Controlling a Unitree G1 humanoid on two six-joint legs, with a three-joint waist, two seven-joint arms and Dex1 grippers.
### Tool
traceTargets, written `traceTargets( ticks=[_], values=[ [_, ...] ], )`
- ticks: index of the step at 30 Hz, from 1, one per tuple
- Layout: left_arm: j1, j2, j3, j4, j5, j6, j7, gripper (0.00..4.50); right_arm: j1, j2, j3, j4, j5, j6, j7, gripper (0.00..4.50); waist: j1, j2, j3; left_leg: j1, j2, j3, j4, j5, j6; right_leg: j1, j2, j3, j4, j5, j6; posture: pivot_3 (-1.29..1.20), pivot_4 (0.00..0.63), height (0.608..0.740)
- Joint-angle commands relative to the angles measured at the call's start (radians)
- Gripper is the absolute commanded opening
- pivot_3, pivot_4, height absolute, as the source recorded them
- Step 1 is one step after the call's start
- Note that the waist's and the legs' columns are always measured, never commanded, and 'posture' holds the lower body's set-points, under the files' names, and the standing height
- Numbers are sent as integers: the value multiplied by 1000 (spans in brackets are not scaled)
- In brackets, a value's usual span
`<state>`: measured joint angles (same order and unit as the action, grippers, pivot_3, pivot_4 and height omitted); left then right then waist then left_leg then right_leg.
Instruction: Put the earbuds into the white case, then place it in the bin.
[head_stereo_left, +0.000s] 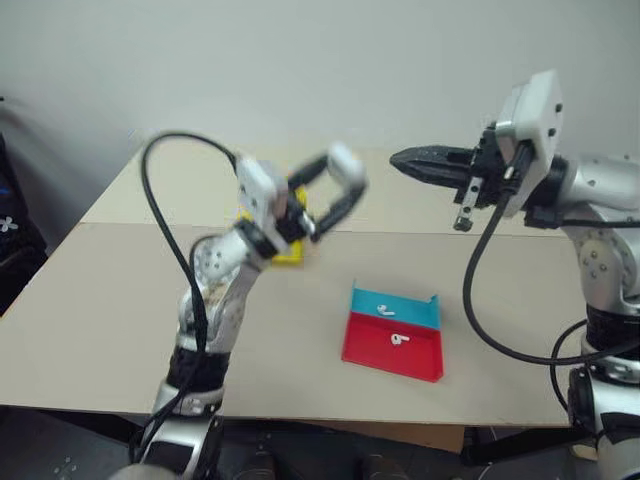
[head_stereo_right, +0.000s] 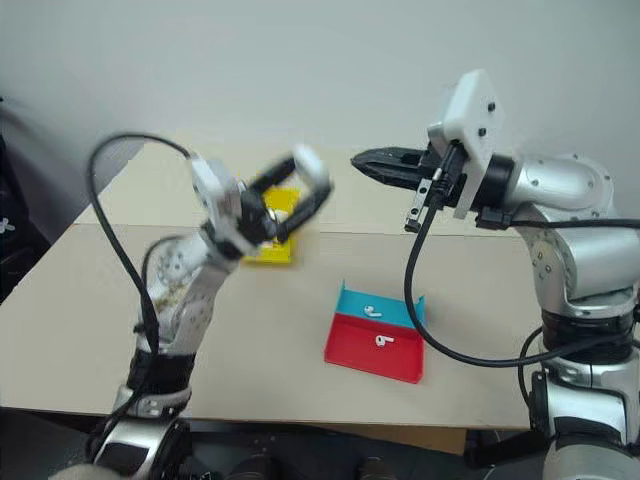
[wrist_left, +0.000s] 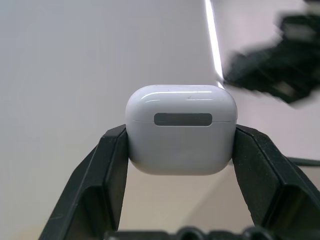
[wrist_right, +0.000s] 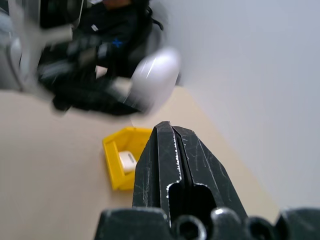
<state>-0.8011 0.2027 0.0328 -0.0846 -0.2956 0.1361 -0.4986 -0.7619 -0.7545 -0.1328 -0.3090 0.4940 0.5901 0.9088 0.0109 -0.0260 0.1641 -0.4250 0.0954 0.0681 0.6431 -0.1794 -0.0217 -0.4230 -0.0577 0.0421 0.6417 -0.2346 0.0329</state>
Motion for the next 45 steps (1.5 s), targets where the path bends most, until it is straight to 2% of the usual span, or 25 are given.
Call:
traceTargets(
  ticks=[1, 3, 6, 11, 18, 20, 21, 23, 28, 31, 33, 35, 38, 41, 45],
  values=[
    [-84, -11, 43, 145, 143, 24, 246, 2793, 87, -4, -44, -107, 20, 55, -78, 26, -2, 0, 0, 0, 0, 0, 0, 0, 0, 0, 0, 0, 0, 0, 0, 0, 150, 740],
    [-120, 22, 24, 267, 232, 9, 308, 2793, 143, 5, -50, -154, 38, 102, -124, 26, -5, 0, 0, 0, 0, 0, 0, 0, 0, 0, 0, 0, 0, 0, 0, 0, 150, 740],
    [-158, 14, 36, 415, 248, 83, 373, 2793, 214, -4, -30, -203, 20, 141, -170, 26, -9, 0, 0, 0, 0, 0, -1, 0, 0, -1, 0, 0, 1, 0, 0, 0, 150, 740],
    [-203, 10, -23, 606, 346, 134, 454, 2793, 260, -51, -8, -241, 1, 188, -197, 26, -7, 0, 0, -2, 0, 0, -1, 0, 0, -2, 0, -1, 0, 0, 0, 0, 150, 740],
    [-254, 13, -11, 762, 343, 188, 442, 2793, 262, -62, -3, -254, 7, 206, -213, 26, -4, 0, 0, -3, -1, -1, -1, 0, 0, -3, 0, -1, -1, 0, 0, 0, 150, 740],
    [-255, 16, 4, 773, 315, 194, 405, 3540, 262, -63, 10, -256, -2, 207, -216, 0, -6, 0, 0, -3, -1, -1, -1, 0, 0, -3, 0, -1, -1, 0, 1, 0, 150, 740],
    [-248, 16, 4, 762, 311, 189, 393, 3761, 263, -64, 18, -256, -8, 208, -217, 0, -8, 0, 0, -3, -1, -1, -1, 0, 0, -3, 0, -1, -1, 0, 1, 0, 150, 740],
    [-232, 13, -2, 733, 308, 184, 371, 4486, 264, -66, 27, -256, -12, 207, -216, 0, -8, 0, 0, -3, -1, -1, -1, 0, 0, -3, 0, -1, -1, 0, 1, 0, 150, 740],
    [-207, -12, 34, 680, 281, 163, 403, 4486, 255, -66, 42, -245, -19, 199, -214, 0, -5, 0, 0, -4, -1, -1, -1, 0, 0, -3, -1, -1, -1, 0, 1, 0, 150, 740],
    [-151, -33, 87, 585, 236, 16, 418, 4486, 250, -70, 42, -241, -20, 193, -206, 0, -6, 0, 0, -4, -1, -1, -1, 0, 0, -3, -1, -1, -1, 0, 1, 0, 150, 740],
    [-114, -31, 157, 495, 96, 87, 310, 4486, 253, -81, 42, -240, -33, 176, -199, 0, -9, 0, 0, -4, -1, -1, -1, 0, 0, -3, -1, -1, -1, 0, 1, 0, 150, 740],
    [-69, -15, 178, 415, 19, 134, 229, 4486, 269, -88, 29, -241, -39, 144, -182, 0, -11, 0, 0, -4, -1, -1, -1, 0, 0, -3, -1, -1, 0, 0, 1, 0, 150, 740],
    [95, 96, 103, 175, 0, 162, 48, 4486, 392, -130, -53, -241, -62, -55, -58, 0, -13, 0, 0, -2, -1, -1, -2, 0, 0, -1, -1, -1, -1, 0, 1, 0, 150, 740],
    [217, 207, 46, 5, -3, 181, -73, 4486, 463, -181, -108, -198, -55, -174, 57, 0, -14, 0, 0, -1, -2, 0, -2, -2, -3, -1, -1, 0, -1, -1, 2, 0, 150, 740],
    [395, 350, 86, -217, -119, 227, -242, 4486, 538, -244, -178, -116, -55, -319, 207, 0, -12, 0, 0, 2, -2, -1, -1, -1, -3, 2, -1, -1, 0, -1, 2, 0, 150, 740]
  ],
)
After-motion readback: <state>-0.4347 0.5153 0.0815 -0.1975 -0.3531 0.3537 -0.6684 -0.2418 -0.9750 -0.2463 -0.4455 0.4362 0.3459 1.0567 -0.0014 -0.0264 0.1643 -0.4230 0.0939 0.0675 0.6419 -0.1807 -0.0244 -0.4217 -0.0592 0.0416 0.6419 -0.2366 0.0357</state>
